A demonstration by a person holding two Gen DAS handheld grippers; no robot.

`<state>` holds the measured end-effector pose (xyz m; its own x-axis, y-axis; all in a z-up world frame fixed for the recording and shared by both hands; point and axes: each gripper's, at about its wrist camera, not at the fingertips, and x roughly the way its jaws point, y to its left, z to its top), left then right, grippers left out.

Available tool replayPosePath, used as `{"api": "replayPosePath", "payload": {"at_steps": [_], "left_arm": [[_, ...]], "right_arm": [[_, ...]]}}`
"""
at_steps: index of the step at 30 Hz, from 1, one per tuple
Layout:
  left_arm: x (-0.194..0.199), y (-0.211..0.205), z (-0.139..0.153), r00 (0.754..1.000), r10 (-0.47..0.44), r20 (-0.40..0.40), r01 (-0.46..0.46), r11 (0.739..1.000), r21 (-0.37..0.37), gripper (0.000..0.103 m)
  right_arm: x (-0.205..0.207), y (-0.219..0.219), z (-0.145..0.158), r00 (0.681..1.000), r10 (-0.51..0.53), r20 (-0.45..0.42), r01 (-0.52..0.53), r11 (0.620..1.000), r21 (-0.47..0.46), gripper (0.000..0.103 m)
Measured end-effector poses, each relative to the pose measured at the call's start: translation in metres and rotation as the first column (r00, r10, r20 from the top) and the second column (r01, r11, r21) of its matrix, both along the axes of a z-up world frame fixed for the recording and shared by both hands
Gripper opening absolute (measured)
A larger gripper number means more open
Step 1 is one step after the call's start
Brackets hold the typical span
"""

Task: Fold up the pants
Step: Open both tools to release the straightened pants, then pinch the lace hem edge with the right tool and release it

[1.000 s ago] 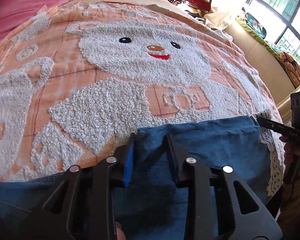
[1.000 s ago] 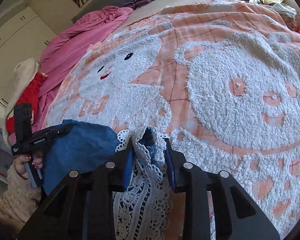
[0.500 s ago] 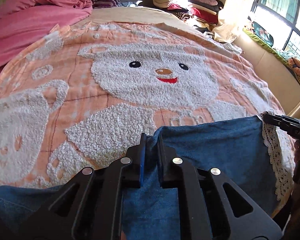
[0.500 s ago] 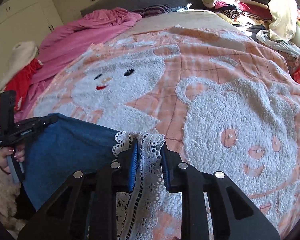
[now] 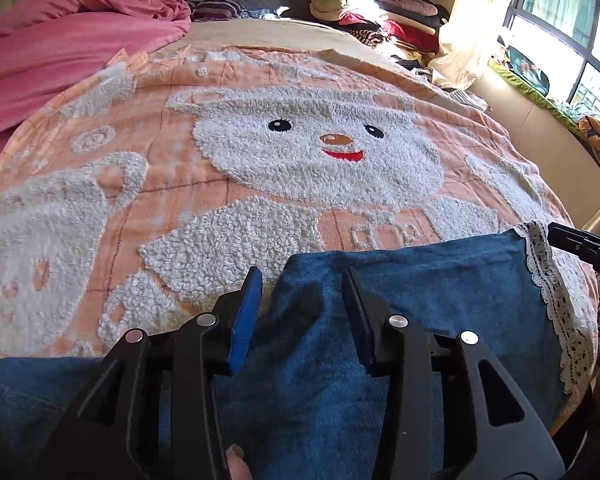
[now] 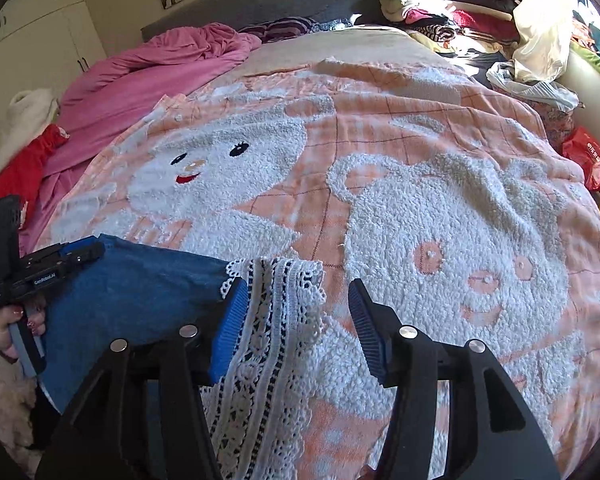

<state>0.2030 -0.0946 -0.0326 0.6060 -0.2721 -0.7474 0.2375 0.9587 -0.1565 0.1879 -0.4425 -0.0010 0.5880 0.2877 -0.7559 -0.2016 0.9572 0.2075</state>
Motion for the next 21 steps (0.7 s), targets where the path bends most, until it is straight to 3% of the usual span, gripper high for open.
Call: {"api": "replayPosePath", "payload": {"at_steps": [1, 4, 13, 21], "left_arm": [[-0.005, 0.003, 0.004, 1.000, 0.006, 0.009, -0.006, 1.000, 0.001, 0.036], [-0.024, 0.010, 0.017, 1.000, 0.013, 0.027, -0.012, 1.000, -0.019, 0.039], [-0.098, 0.045, 0.032, 0.998, 0.047, 0.031, -0.045, 0.996, -0.083, 0.041], [-0.151, 0.078, 0.021, 0.995, 0.103, 0.004, -0.103, 0.995, -0.007, 0.041]], "right_arm": [[-0.007, -0.001, 0.004, 1.000, -0.003, 0.002, 0.003, 1.000, 0.008, 0.051], [-0.031, -0.001, 0.014, 1.000, -0.013, 0.016, 0.013, 0.999, 0.048, 0.065], [-0.107, 0.000, 0.020, 0.998, -0.057, 0.016, 0.055, 0.992, 0.114, 0.065], [-0.150, -0.003, 0.000, 0.996, -0.078, -0.049, 0.084, 0.987, 0.139, 0.065]]}}
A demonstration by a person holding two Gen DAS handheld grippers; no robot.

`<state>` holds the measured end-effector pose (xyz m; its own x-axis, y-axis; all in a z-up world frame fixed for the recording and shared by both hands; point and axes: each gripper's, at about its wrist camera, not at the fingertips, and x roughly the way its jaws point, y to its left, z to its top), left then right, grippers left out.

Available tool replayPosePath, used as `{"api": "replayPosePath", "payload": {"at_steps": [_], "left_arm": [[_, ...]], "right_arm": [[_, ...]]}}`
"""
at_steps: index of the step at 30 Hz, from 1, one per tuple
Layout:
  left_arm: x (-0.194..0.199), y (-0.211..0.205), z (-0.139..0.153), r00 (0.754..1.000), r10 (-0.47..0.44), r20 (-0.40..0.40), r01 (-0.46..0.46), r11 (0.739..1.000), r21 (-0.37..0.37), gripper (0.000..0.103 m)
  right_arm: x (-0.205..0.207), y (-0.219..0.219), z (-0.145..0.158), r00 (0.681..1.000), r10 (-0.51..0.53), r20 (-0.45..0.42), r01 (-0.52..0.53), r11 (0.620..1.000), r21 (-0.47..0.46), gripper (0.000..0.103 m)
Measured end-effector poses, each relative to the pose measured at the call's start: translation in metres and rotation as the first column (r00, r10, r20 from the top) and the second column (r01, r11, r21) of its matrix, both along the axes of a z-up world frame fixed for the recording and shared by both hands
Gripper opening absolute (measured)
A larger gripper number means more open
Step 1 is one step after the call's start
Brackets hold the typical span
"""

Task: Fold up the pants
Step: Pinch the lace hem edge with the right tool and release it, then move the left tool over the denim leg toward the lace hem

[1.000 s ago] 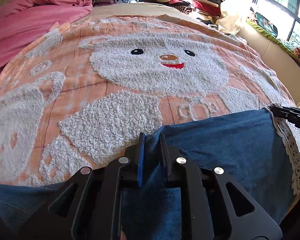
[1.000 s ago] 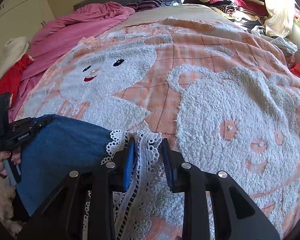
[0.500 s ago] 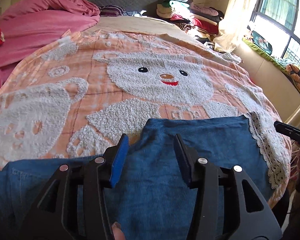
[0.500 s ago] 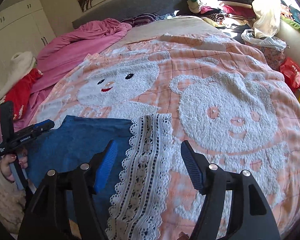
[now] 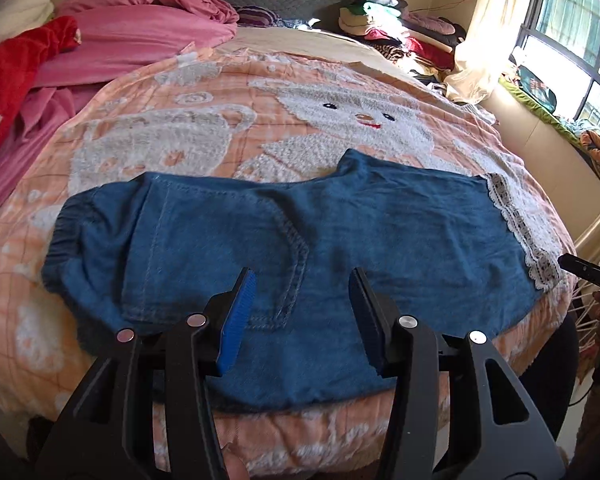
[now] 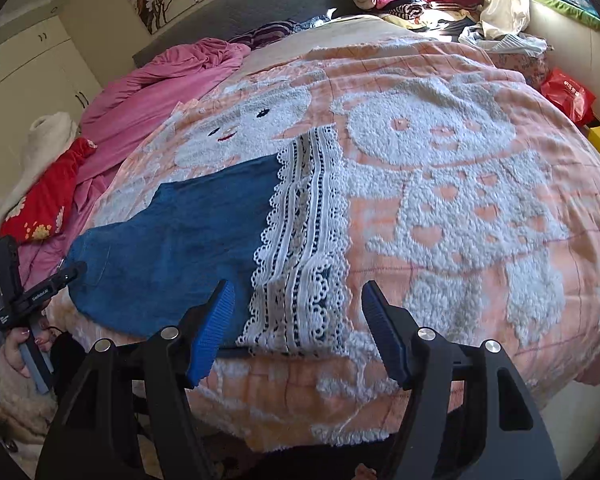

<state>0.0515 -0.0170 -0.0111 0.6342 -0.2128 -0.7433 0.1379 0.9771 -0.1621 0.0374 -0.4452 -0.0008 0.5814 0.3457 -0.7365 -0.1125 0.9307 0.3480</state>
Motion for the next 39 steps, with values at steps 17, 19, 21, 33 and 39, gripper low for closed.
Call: {"api": "replayPosePath", "payload": {"at_steps": [17, 19, 21, 33, 39], "left_arm": [[0.003, 0.023, -0.026, 0.991, 0.114, -0.074, -0.107, 0.990, 0.089, 0.042], [-0.001, 0.024, -0.027, 0.991, 0.110, -0.070, -0.102, 0.988, 0.112, 0.042], [-0.002, 0.026, -0.030, 0.990, 0.115, -0.076, -0.104, 0.986, 0.133, 0.042], [0.002, 0.028, -0.036, 0.987, 0.131, -0.097, -0.118, 0.984, 0.131, 0.042], [-0.007, 0.026, -0.018, 0.991, 0.112, -0.074, -0.105, 0.990, 0.092, 0.042]], "right_arm": [[0.006, 0.026, -0.024, 0.993, 0.106, -0.057, -0.110, 0.991, -0.074, 0.023], [0.001, 0.025, -0.018, 0.993, 0.106, -0.045, -0.110, 0.991, -0.078, 0.023], [-0.001, 0.023, -0.020, 0.994, 0.092, -0.052, -0.098, 0.988, -0.117, 0.022], [-0.011, 0.023, -0.028, 0.999, -0.002, -0.055, -0.006, 0.989, -0.145, 0.035], [-0.028, 0.022, -0.010, 0.999, -0.044, -0.020, 0.039, 0.980, -0.195, 0.050]]}}
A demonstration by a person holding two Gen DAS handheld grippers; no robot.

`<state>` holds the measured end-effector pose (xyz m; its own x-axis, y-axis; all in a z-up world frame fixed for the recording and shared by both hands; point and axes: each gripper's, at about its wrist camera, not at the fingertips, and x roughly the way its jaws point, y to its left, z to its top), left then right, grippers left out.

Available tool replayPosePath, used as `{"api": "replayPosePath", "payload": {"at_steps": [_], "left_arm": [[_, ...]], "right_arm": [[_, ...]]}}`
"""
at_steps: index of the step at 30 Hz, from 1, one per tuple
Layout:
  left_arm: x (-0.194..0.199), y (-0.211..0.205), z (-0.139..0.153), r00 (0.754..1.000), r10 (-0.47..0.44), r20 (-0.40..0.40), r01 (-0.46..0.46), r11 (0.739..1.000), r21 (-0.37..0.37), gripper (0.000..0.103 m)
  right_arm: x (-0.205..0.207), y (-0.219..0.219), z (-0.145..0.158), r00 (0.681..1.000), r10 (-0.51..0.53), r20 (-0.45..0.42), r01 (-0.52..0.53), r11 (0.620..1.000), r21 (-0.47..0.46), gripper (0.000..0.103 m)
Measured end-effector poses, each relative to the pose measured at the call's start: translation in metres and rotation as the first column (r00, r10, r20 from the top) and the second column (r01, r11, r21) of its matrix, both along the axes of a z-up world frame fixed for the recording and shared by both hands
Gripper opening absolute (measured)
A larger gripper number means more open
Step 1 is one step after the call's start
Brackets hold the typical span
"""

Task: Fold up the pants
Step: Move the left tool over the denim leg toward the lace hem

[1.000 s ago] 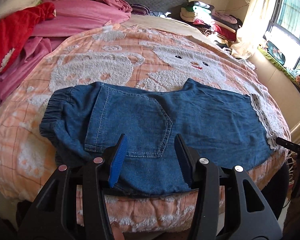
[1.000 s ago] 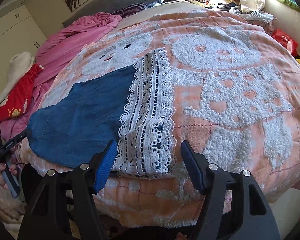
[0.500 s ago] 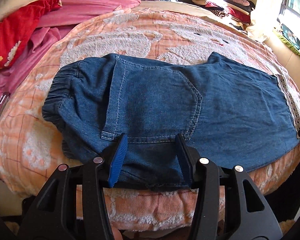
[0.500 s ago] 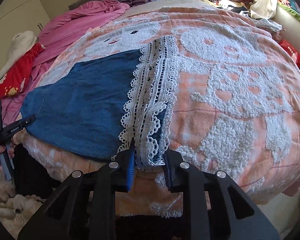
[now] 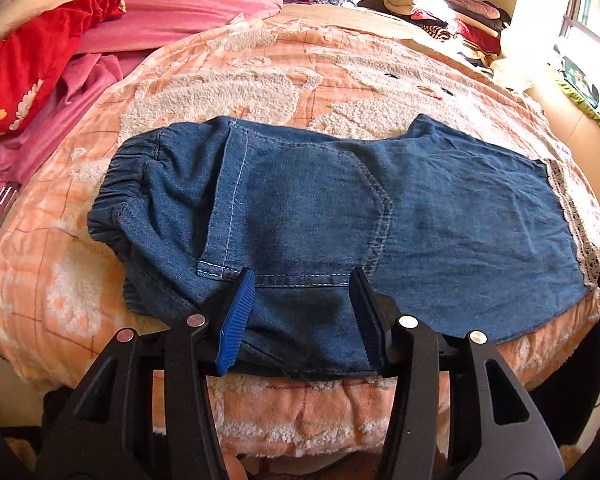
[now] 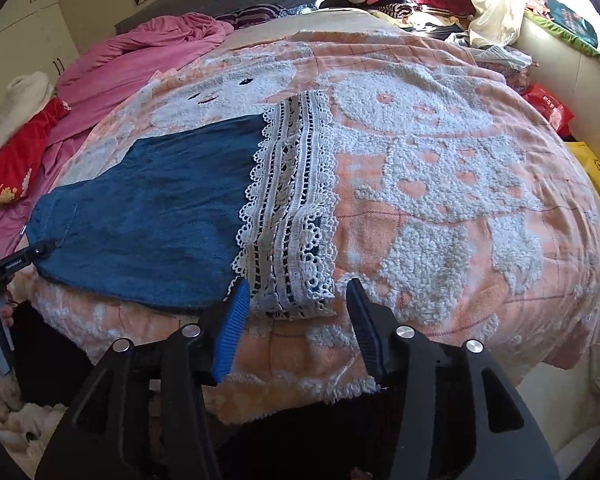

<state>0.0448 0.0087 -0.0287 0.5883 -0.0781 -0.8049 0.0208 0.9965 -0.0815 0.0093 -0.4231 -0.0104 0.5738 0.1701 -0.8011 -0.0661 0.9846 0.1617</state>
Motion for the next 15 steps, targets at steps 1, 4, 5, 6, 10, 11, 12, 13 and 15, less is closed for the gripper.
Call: {"api": "replayPosePath", "payload": {"at_steps": [1, 4, 5, 6, 10, 11, 12, 13, 15], "left_arm": [[-0.002, -0.003, 0.005, 1.000, -0.010, 0.014, 0.010, 1.000, -0.002, 0.042], [-0.006, -0.019, 0.017, 0.997, -0.062, 0.040, 0.062, 0.998, -0.007, 0.042], [-0.006, -0.026, 0.020, 0.995, -0.086, 0.050, 0.087, 0.996, -0.009, 0.042], [-0.006, -0.033, 0.022, 0.993, -0.108, 0.056, 0.109, 0.994, -0.006, 0.042], [0.000, -0.065, 0.020, 0.979, -0.196, 0.057, 0.196, 0.981, 0.001, 0.045], [0.002, -0.073, 0.017, 0.975, -0.215, 0.057, 0.215, 0.977, 0.010, 0.045], [0.005, -0.079, 0.013, 0.973, -0.225, 0.049, 0.224, 0.974, 0.023, 0.046], [0.007, -0.085, 0.008, 0.972, -0.234, 0.035, 0.233, 0.972, 0.036, 0.046], [0.012, -0.091, -0.002, 0.972, -0.235, 0.011, 0.234, 0.970, 0.067, 0.047]], "right_arm": [[-0.003, 0.000, 0.004, 1.000, -0.004, 0.011, 0.005, 1.000, -0.010, 0.051], [-0.007, 0.002, 0.017, 0.999, -0.014, 0.042, 0.014, 1.000, -0.005, 0.051], [-0.008, 0.004, 0.022, 0.998, -0.014, 0.057, 0.014, 1.000, -0.001, 0.051], [-0.008, 0.007, 0.026, 0.998, -0.004, 0.069, 0.004, 1.000, 0.006, 0.051], [-0.002, 0.037, 0.029, 0.993, 0.082, 0.083, -0.085, 0.996, 0.039, 0.051], [0.001, 0.046, 0.027, 0.992, 0.101, 0.078, -0.104, 0.994, 0.034, 0.051], [0.005, 0.055, 0.023, 0.990, 0.126, 0.070, -0.128, 0.991, 0.031, 0.051], [0.008, 0.063, 0.021, 0.988, 0.142, 0.064, -0.144, 0.989, 0.027, 0.051], [0.016, 0.075, 0.013, 0.986, 0.161, 0.043, -0.163, 0.986, 0.031, 0.051]]}}
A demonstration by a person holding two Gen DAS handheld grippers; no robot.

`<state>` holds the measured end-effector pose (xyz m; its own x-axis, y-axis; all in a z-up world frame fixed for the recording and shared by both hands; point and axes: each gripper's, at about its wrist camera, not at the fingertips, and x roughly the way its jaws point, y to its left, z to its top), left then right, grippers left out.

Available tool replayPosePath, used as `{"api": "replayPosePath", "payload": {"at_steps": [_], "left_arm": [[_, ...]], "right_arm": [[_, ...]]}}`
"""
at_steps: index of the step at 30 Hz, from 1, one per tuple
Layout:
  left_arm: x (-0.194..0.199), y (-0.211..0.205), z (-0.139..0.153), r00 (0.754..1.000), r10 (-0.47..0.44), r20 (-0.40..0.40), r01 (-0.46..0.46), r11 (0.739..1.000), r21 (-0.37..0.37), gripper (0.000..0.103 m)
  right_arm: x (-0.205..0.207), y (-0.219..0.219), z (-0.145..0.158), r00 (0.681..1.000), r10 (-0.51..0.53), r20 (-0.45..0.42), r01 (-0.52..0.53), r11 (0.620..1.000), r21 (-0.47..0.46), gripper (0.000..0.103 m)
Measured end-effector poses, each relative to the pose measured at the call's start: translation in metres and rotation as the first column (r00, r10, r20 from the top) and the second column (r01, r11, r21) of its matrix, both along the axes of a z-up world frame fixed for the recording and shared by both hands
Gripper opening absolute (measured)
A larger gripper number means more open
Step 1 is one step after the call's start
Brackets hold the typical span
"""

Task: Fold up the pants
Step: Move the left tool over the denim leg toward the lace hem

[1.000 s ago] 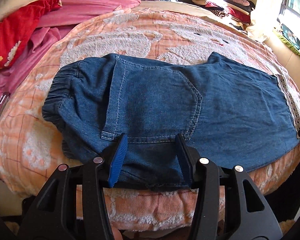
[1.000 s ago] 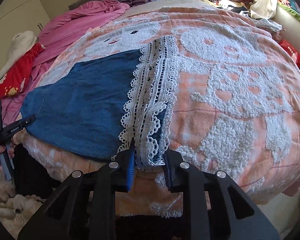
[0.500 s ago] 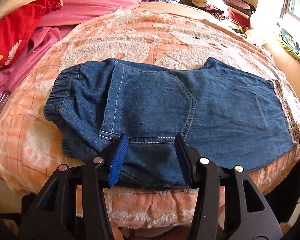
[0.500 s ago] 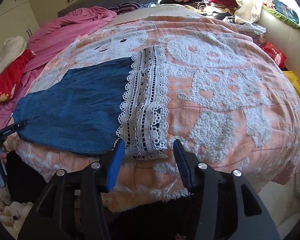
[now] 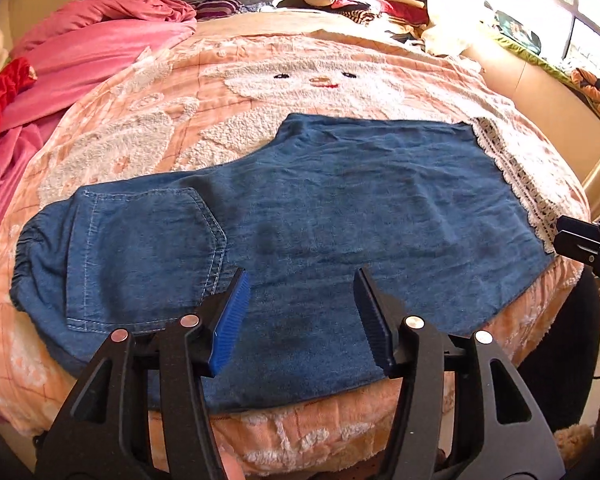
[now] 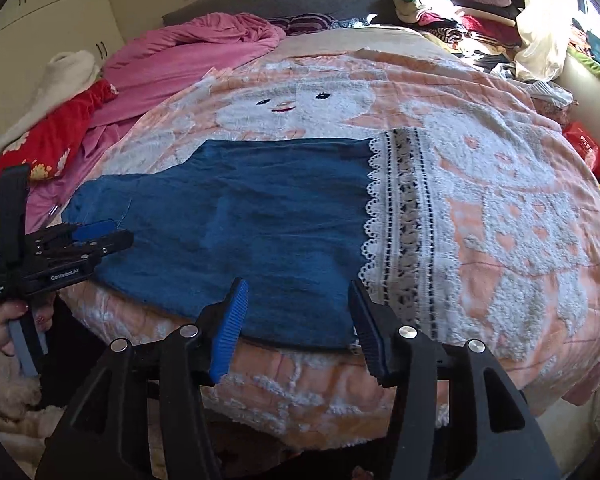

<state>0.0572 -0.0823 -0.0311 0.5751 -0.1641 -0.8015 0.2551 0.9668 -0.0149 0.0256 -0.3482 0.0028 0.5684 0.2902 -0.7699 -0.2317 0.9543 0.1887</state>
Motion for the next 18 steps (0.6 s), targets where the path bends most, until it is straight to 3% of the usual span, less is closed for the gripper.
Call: {"api": "replayPosePath", "payload": {"at_steps": [3, 10, 14, 18], "left_arm": [[0.005, -0.001, -0.017, 0.999, 0.017, -0.035, -0.014, 0.998, 0.061, 0.048], [0.005, 0.010, -0.026, 0.999, 0.014, -0.045, -0.014, 1.000, 0.005, 0.048], [0.003, 0.010, -0.012, 0.999, 0.017, -0.049, -0.018, 1.000, -0.019, 0.048], [-0.001, 0.009, 0.015, 1.000, 0.004, 0.015, -0.003, 0.999, -0.037, 0.049]], "right_arm": [[0.010, 0.011, -0.013, 0.999, 0.016, -0.040, -0.016, 1.000, 0.000, 0.051], [0.017, 0.010, -0.040, 0.993, -0.023, -0.120, 0.024, 1.000, 0.011, 0.051], [0.011, 0.005, -0.031, 0.995, -0.030, -0.097, 0.035, 0.998, 0.046, 0.051], [-0.001, -0.012, -0.013, 0.996, -0.071, -0.055, 0.076, 0.993, 0.087, 0.051]]}}
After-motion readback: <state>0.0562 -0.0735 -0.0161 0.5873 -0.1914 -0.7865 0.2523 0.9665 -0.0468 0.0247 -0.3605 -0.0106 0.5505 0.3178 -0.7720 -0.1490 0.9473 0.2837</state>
